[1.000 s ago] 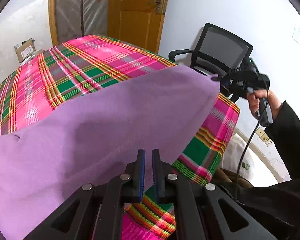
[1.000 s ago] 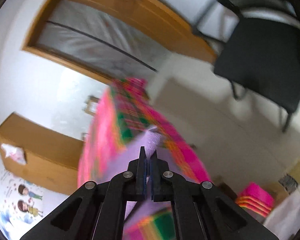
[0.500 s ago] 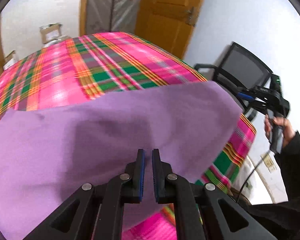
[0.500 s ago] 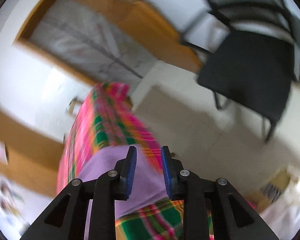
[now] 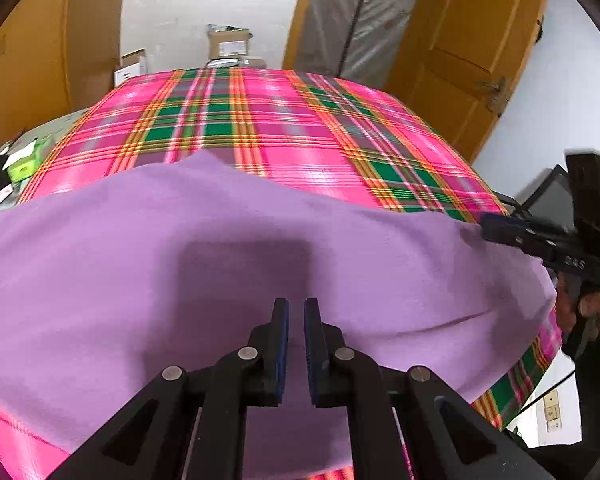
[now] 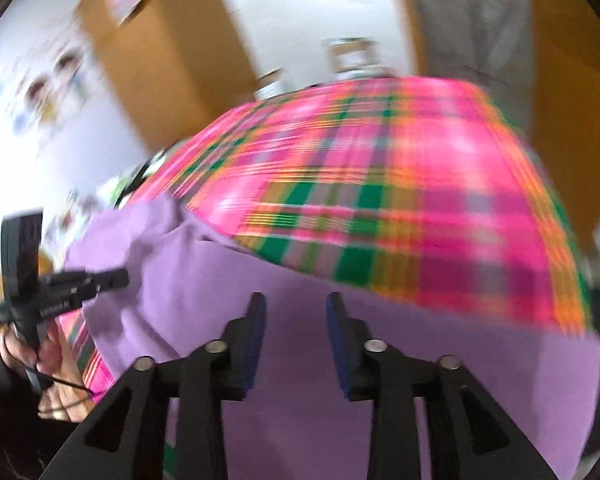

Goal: Fold clothes

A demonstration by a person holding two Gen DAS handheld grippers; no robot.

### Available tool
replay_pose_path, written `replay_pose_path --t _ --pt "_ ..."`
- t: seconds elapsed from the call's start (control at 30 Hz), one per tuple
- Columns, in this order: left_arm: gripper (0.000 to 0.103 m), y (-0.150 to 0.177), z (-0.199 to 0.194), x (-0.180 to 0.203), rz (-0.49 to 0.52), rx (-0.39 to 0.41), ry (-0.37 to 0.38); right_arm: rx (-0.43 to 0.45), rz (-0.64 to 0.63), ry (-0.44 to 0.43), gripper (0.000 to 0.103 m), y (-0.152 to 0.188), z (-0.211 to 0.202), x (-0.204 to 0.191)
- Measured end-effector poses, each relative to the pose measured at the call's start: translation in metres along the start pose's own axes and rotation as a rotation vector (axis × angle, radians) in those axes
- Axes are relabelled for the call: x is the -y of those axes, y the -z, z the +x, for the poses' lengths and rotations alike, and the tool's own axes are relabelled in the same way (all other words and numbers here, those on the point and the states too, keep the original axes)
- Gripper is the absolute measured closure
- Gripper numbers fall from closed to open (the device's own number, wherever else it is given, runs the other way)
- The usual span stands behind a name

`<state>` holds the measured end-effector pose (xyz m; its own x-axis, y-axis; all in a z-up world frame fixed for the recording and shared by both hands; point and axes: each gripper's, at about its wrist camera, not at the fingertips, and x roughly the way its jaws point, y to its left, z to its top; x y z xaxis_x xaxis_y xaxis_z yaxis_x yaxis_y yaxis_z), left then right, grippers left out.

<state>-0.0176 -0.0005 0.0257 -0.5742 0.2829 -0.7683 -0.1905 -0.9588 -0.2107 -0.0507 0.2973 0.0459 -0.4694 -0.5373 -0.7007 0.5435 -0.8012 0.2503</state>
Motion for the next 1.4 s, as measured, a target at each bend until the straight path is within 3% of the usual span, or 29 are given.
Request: replay_pose_path --t 0.13,0.27,0.3,0.33,0.4,0.5,0.67,0.83,1.03,1.13,1.27,1.4 --pt "0.096 0.005 -0.004 -0.012 -0.024 0.005 -0.01 -0.074 -0.18 -0.069 0.068 -0.033 0.046 -0.038" --pt "0.096 0.01 -0.006 -0.021 -0.042 0.005 -0.016 -0.188 -0.248 -0.129 0.07 -0.048 0.088 -0.055" --pt "0.096 0.011 -0.007 -0.023 -0.044 0.007 -0.02 -0.219 -0.259 -0.13 0.077 -0.049 0.098 -0.056" --pt "0.096 0.012 -0.008 -0.026 -0.047 0.008 -0.024 -0.229 -0.27 -0.132 0.095 -0.049 0.101 -0.057" --pt "0.096 0.013 -0.009 -0.034 -0.058 0.012 -0.031 -0.197 -0.282 -0.144 0.099 -0.052 0.095 -0.058" --pt "0.096 0.014 -0.007 -0.05 -0.094 0.009 -0.036 -0.129 -0.217 -0.119 0.1 -0.061 0.085 -0.041" --pt "0.096 0.016 -0.016 -0.063 -0.106 0.03 -0.062 -0.203 -0.18 -0.049 0.096 -0.059 0.097 -0.028" --pt "0.096 0.019 -0.026 -0.092 -0.169 0.053 -0.115 -0.108 -0.185 -0.109 0.088 -0.073 0.078 -0.053" --pt "0.096 0.027 -0.044 -0.139 -0.256 0.08 -0.24 -0.196 -0.278 -0.196 0.088 -0.072 0.121 -0.104" --pt "0.096 0.034 -0.057 -0.169 -0.316 0.092 -0.307 -0.211 -0.224 -0.158 0.095 -0.077 0.141 -0.093" --pt "0.096 0.042 -0.084 -0.202 -0.384 0.141 -0.365 -0.15 -0.159 -0.132 0.089 -0.088 0.129 -0.079" --pt "0.096 0.04 -0.093 -0.221 -0.41 0.177 -0.375 -0.121 -0.167 -0.167 0.088 -0.089 0.118 -0.087"
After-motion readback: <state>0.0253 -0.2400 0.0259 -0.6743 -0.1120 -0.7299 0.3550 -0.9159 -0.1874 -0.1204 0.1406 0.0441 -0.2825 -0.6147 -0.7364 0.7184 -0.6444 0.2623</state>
